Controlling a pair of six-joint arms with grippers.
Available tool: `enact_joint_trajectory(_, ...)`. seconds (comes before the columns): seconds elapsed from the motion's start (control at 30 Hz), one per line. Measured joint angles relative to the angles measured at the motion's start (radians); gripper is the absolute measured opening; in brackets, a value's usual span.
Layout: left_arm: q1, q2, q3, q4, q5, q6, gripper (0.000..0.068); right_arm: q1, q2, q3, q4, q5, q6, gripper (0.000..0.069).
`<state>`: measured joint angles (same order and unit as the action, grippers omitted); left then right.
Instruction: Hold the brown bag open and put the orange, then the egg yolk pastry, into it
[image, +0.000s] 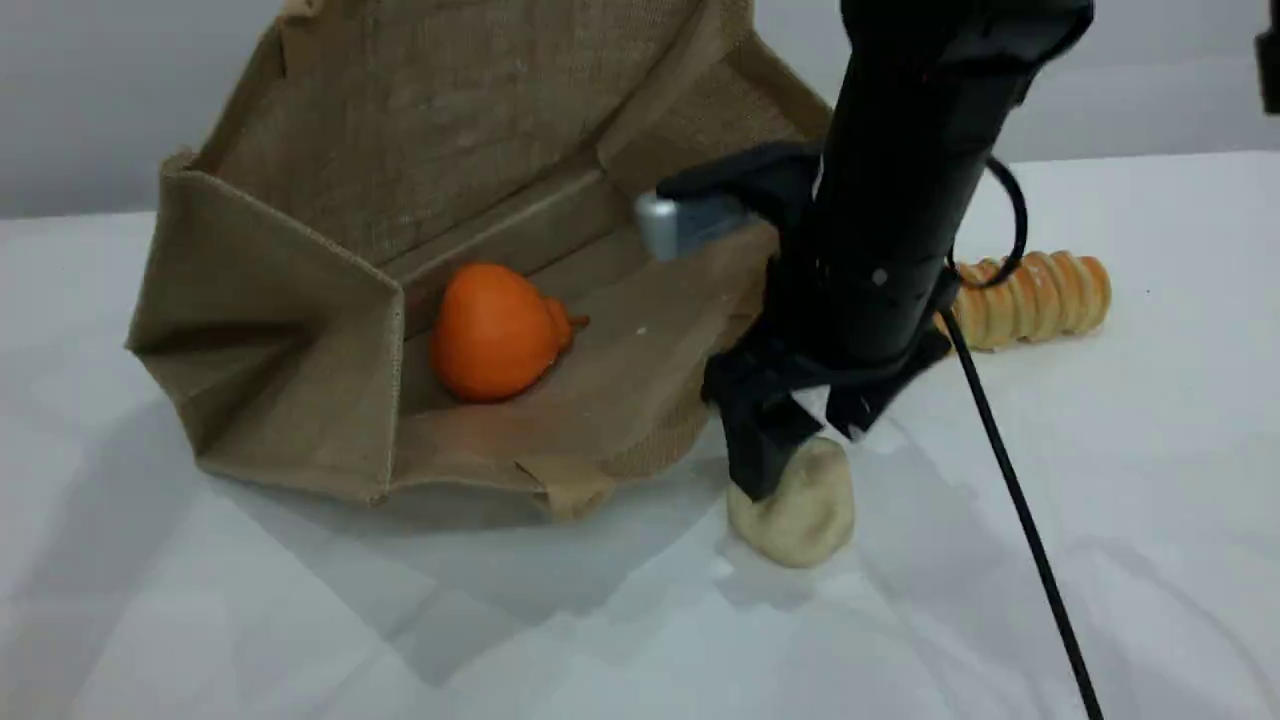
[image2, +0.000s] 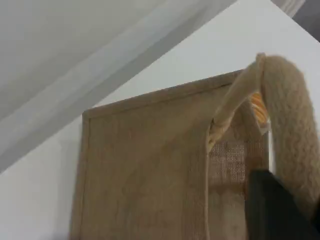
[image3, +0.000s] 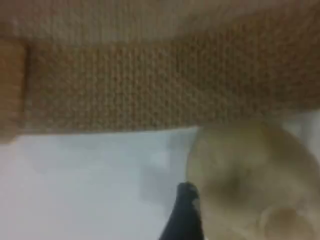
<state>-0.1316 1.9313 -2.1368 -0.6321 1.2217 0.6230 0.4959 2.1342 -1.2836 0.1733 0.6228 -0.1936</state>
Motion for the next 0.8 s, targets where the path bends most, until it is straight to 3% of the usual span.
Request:
enact_joint_trajectory(0.17, 0.000, 0.000, 0.000, 0.000, 0.000, -0.001, 0.0081, 0.000, 0.035, 0.000, -0.001, 0.000, -0.001, 0.0559)
enact_joint_trajectory(0.27, 0.000, 0.000, 0.000, 0.000, -0.001, -0.001, 0.0081, 0.000, 0.035, 0.000, -0.001, -0.012, -0.001, 0.0519)
enact_joint_trajectory(0.63, -0.001, 0.000, 0.000, 0.000, -0.001, -0.001, 0.0081, 0.000, 0.034, 0.000, -0.002, -0.004, -0.002, 0.0107)
enact_joint_trajectory(0.7, -0.001, 0.000, 0.000, 0.000, -0.001, -0.001, 0.0081, 0.000, 0.034, 0.000, -0.021, 0.016, -0.002, 0.0061)
enact_joint_trajectory(0.8, -0.001, 0.000, 0.000, 0.000, -0.001, -0.001, 0.0081, 0.000, 0.020, 0.000, -0.080, 0.064, 0.016, 0.0044)
